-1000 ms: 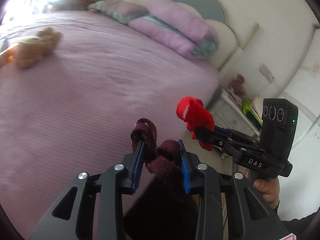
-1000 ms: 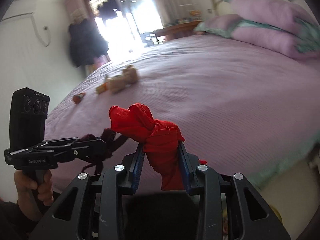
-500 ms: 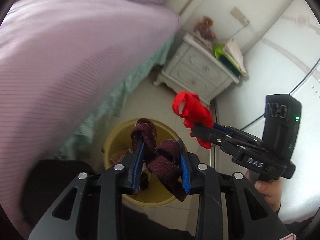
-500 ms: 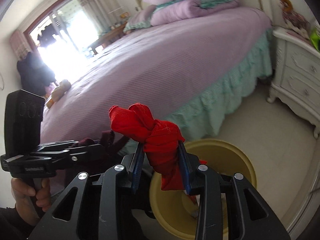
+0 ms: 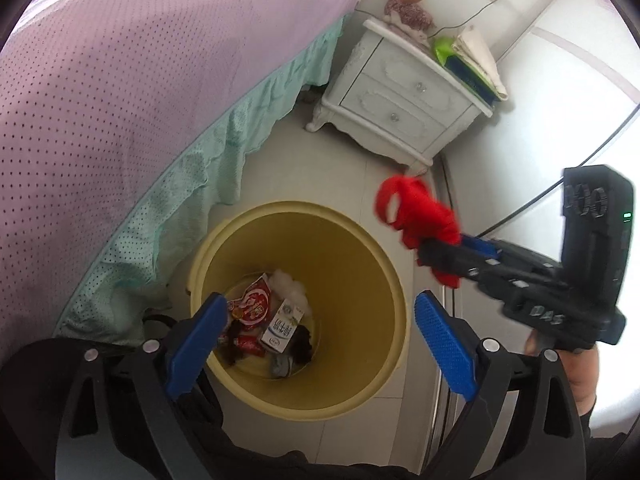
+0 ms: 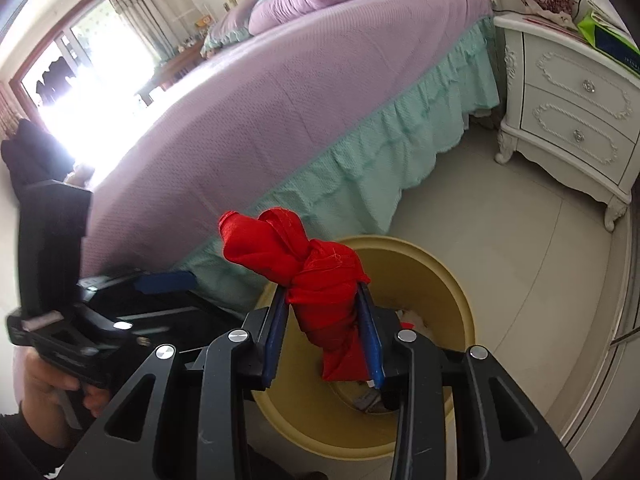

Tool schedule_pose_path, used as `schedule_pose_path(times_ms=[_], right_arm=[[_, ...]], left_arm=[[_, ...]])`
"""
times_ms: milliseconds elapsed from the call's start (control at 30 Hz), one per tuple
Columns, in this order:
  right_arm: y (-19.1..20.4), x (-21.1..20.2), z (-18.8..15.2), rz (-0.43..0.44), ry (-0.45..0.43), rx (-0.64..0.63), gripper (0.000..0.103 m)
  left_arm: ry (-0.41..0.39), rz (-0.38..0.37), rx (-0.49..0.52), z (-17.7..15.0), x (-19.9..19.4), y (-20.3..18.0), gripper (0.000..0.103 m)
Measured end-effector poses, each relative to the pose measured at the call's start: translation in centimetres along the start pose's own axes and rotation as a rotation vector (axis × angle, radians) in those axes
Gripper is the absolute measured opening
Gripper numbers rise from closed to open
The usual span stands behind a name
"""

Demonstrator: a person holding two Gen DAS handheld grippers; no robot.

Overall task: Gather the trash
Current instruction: 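Open both tools to drop the cloths into the bin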

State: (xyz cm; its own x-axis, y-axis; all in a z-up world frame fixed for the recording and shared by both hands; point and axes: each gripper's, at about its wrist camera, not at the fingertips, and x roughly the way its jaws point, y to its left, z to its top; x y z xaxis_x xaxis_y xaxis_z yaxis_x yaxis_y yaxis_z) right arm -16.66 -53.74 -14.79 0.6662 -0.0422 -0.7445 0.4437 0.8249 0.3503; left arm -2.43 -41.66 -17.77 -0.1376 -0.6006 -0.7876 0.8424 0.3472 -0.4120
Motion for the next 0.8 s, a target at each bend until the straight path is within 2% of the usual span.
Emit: schedule_pose_path(times_ms=[167, 200, 233, 300, 800], right_arm=[[-0.3, 0.9, -0.3, -0.013, 0.034, 0.0, 0.036], [-0.4, 1.1, -0.3, -0.013, 0.044, 0.002, 0.042], [-0.5, 1.1, -0.3, -0.012, 0.051, 0.007, 0.06], [-0.7, 1.1, -0.3, -0.025, 0.048, 0.028, 0.073], [-0.7, 0.8, -0.3, -0.048, 0.065, 0.019, 0.073]], left_arm=[[0.007, 0.005, 0.006, -0.1, 0.2, 0.0, 0.095], [0.008, 0.005, 0.008, -0.1, 0.2, 0.0, 0.095], [0.009, 0.005, 0.008, -0.1, 0.2, 0.0, 0.095], [0.013, 0.001, 0.007, -0.1, 0.3, 0.0, 0.096], [0.013, -0.004, 0.018, -0.4, 0.4, 0.0, 0.096]])
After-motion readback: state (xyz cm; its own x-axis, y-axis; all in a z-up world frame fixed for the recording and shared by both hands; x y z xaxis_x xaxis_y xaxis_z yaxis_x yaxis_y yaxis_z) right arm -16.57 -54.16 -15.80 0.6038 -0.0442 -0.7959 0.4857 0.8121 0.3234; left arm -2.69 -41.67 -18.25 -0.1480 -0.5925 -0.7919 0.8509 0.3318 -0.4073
